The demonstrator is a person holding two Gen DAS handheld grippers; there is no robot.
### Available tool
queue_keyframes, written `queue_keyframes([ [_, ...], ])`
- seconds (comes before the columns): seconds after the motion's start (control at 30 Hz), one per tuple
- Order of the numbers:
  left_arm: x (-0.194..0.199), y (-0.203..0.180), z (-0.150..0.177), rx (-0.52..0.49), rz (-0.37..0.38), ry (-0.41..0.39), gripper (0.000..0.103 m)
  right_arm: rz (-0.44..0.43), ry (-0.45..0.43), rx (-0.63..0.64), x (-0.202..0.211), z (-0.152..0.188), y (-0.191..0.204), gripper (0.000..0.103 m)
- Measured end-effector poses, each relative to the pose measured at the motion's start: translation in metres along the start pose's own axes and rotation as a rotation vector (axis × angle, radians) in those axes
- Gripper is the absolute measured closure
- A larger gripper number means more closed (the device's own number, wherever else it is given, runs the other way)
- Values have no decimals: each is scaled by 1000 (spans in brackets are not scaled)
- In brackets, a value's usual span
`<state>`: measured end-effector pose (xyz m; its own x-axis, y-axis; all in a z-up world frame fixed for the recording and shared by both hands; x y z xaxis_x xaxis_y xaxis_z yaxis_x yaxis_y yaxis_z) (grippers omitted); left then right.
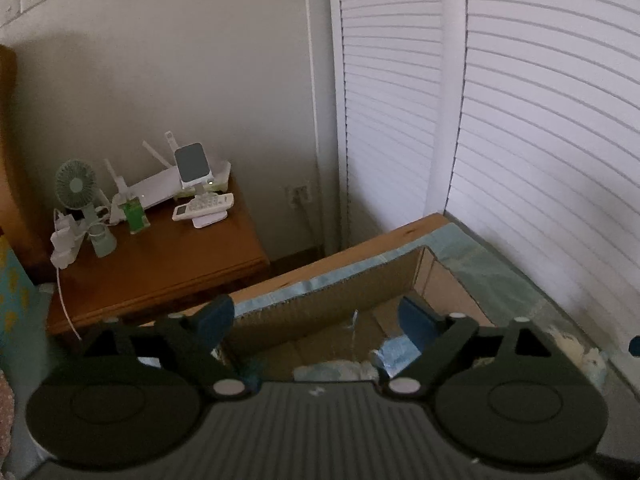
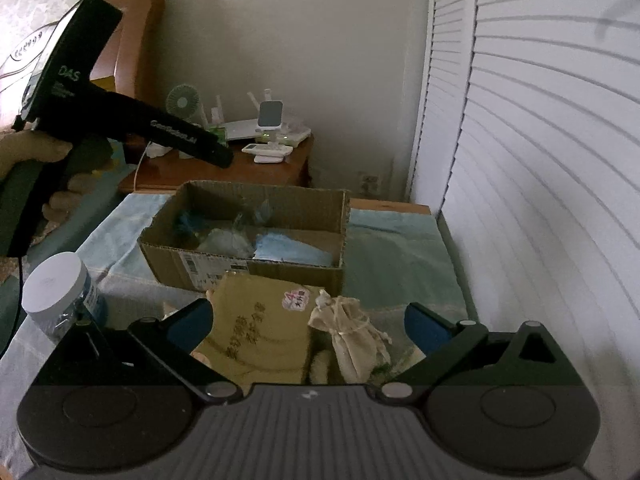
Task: Organize soft objects
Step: 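Lower the patterned pouch into the cardboard box and open the left gripper, then grasp the white sock with the left gripper while the right grasps the blue ball toy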
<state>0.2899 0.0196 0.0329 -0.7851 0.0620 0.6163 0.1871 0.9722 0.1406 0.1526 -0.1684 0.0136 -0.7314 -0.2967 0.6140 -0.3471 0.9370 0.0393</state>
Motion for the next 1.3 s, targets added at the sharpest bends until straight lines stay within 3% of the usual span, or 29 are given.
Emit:
queue_keyframes([
  [0.37, 49, -7, 32, 8, 4, -17, 9, 0, 7, 0, 15, 15, 1, 0],
  [0.77, 106, -21, 104, 39, 20, -12, 8, -4, 48, 8, 20, 47, 11, 0],
  [1.07, 121, -37, 164, 72, 19, 33, 8, 15, 113, -21, 13, 77, 3, 0],
  [1.3, 112, -46, 192, 115, 16, 65, 8, 66, 160, -53, 5, 100, -14, 0],
])
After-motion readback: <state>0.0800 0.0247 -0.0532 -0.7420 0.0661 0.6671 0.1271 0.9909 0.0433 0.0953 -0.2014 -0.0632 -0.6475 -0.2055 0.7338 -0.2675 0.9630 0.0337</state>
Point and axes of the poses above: each gripper's, at about its wrist camera, not at the fingertips, and x roughly against the way its jaws point, y to its left, z to its underside, the point moved 3 cm from there along -x, roughly the way its jaws point, and after that the axes turned 6 degrees about -z, right-handed, at the moved point
